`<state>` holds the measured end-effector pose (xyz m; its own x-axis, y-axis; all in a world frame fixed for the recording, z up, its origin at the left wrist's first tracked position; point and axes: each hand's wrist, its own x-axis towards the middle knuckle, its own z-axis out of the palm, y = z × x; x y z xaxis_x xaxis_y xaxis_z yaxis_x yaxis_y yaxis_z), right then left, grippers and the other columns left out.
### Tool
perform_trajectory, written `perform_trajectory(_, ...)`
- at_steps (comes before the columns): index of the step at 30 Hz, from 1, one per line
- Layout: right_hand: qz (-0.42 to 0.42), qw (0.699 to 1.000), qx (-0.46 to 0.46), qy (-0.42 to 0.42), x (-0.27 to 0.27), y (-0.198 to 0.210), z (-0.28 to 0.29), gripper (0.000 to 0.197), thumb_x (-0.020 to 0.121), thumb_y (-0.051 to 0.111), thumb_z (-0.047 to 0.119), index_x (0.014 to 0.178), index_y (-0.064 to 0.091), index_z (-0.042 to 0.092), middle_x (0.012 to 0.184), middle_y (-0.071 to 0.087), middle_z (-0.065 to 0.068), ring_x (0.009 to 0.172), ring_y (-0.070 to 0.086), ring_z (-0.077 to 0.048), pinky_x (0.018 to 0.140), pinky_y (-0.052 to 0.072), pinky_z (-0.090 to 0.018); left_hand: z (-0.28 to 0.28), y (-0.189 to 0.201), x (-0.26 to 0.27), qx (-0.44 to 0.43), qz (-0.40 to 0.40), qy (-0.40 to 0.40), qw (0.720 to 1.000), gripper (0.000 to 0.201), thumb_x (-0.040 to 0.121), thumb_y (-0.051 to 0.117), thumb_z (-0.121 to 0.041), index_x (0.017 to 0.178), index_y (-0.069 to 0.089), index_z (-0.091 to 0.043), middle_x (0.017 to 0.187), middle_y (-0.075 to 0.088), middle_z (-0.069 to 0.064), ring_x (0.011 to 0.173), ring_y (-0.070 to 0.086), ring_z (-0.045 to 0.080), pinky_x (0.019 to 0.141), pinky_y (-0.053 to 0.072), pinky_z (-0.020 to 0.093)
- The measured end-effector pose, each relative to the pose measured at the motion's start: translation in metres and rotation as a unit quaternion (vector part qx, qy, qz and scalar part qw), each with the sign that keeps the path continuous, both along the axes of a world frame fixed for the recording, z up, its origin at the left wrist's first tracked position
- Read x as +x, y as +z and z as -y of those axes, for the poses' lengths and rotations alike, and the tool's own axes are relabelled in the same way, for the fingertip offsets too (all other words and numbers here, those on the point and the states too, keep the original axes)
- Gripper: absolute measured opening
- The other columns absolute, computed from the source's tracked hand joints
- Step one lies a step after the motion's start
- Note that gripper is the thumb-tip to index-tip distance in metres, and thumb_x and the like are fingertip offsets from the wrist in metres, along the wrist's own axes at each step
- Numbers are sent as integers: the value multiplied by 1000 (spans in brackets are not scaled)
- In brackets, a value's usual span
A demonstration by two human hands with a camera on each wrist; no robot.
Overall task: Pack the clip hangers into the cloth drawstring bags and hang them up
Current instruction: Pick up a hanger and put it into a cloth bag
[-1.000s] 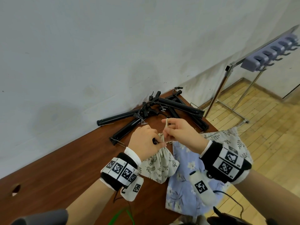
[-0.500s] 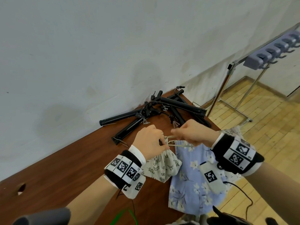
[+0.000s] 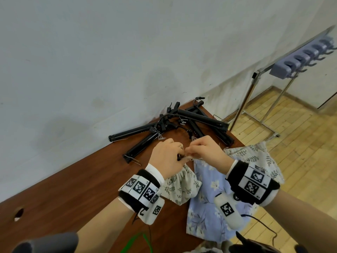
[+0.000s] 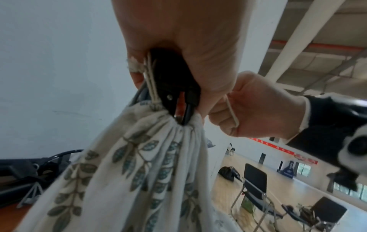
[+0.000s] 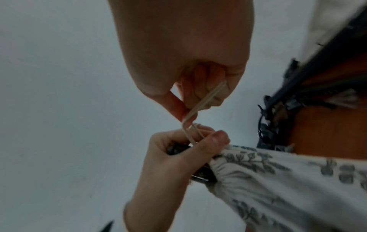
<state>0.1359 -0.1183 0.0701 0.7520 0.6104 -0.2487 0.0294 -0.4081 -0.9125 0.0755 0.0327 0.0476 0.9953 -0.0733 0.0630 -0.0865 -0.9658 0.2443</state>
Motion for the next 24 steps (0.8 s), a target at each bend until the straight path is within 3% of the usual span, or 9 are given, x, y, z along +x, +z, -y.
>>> perform_trajectory(4,-28,996,-85,23,-3,11,5,37,88,61,6,62,53,-18,43,30,-2,36,22,-7,39,24,-13,-4,-2,-2,6,-8,-6,1000,21,84,61,-44,78,73,-27,81,63,-11,86,50,8,68,36,23)
perform_trajectory(9,118,954,-243,129,-2,37,-2,42,86,53,8,51,30,9,48,21,-1,43,14,-12,46,20,-25,0,-1,7,-10,-46,25,999,15,74,60,-36,61,56,-29,72,59,-10,77,49,8,64,47,28)
perform_trajectory(12,71,965,-213,138,8,42,-3,36,87,57,11,55,46,1,52,29,-6,39,20,-9,47,24,-24,-6,-2,7,-13,-57,32,998,18,76,58,-41,62,49,-33,74,57,-12,79,52,9,67,43,26)
perform_trajectory(14,-49,983,-132,120,15,42,0,33,93,58,17,65,55,0,60,42,-8,46,34,-8,51,34,-21,-15,0,4,-10,-72,9,997,14,80,61,-47,74,58,-35,82,55,-17,85,47,5,75,34,26)
perform_trajectory(16,-226,970,19,89,22,40,5,22,96,55,21,81,60,6,76,58,-5,67,53,-12,71,45,-26,-25,13,-1,-123,-105,13,987,24,79,69,-47,99,65,-33,96,59,-19,95,48,1,87,35,25)
perform_trajectory(18,-348,922,152,71,24,41,5,13,96,52,19,99,59,10,98,64,-6,94,60,-19,94,45,-36,-31,31,-6,-313,-93,33,945,37,78,76,-32,113,63,-28,100,66,-15,97,57,-4,88,40,11)
perform_trajectory(19,-364,909,189,68,23,41,3,17,96,49,14,107,60,8,104,64,-9,103,60,-23,102,44,-39,-33,41,-6,-368,-78,44,925,41,78,77,-23,116,61,-26,98,69,-12,95,60,-6,83,39,3)
perform_trajectory(21,-292,936,189,61,16,44,-8,30,94,43,-2,119,59,-1,108,65,-15,104,62,-26,102,47,-39,-38,57,-5,-397,-81,55,913,49,79,75,-11,120,54,-27,98,71,-6,93,61,-8,76,39,-1)
perform_trajectory(24,-172,973,151,35,8,49,-23,26,93,52,-4,117,60,-5,102,65,-15,92,64,-22,90,53,-34,-43,80,-6,-393,-134,46,908,53,86,68,-13,130,43,-28,111,70,-4,103,61,-4,87,43,9)
